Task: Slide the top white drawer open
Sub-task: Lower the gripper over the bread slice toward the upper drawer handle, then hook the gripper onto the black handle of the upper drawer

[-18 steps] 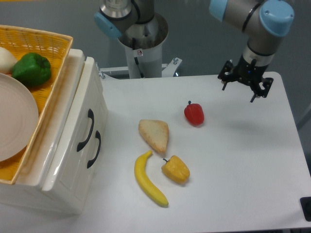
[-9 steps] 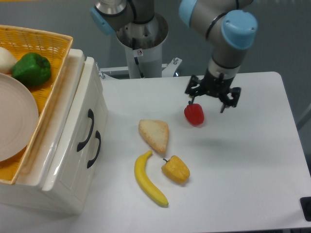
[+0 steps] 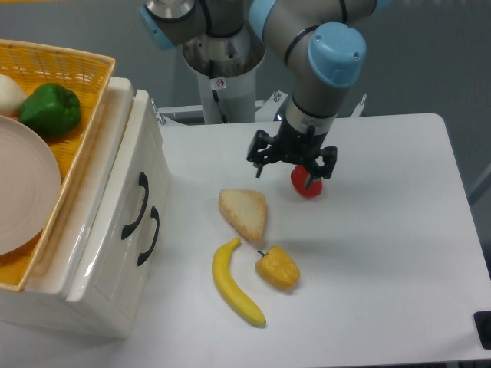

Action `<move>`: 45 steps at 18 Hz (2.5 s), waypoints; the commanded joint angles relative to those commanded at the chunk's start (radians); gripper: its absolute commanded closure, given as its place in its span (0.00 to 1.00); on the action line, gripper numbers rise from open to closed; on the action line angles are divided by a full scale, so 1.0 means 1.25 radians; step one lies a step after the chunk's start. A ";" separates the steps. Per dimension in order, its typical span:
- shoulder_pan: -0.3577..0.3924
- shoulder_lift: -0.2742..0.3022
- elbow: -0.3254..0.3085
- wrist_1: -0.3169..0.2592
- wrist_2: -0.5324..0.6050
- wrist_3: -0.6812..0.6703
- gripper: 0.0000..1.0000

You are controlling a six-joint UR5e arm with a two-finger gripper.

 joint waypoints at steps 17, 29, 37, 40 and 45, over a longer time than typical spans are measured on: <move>-0.188 -0.081 0.080 -0.021 -0.058 -0.223 0.00; -0.217 -0.093 0.075 -0.020 -0.079 -0.265 0.00; -0.218 -0.098 0.075 -0.017 -0.079 -0.264 0.00; -0.221 -0.102 0.075 -0.016 -0.079 -0.258 0.00; -0.228 -0.104 0.076 -0.015 -0.079 -0.250 0.00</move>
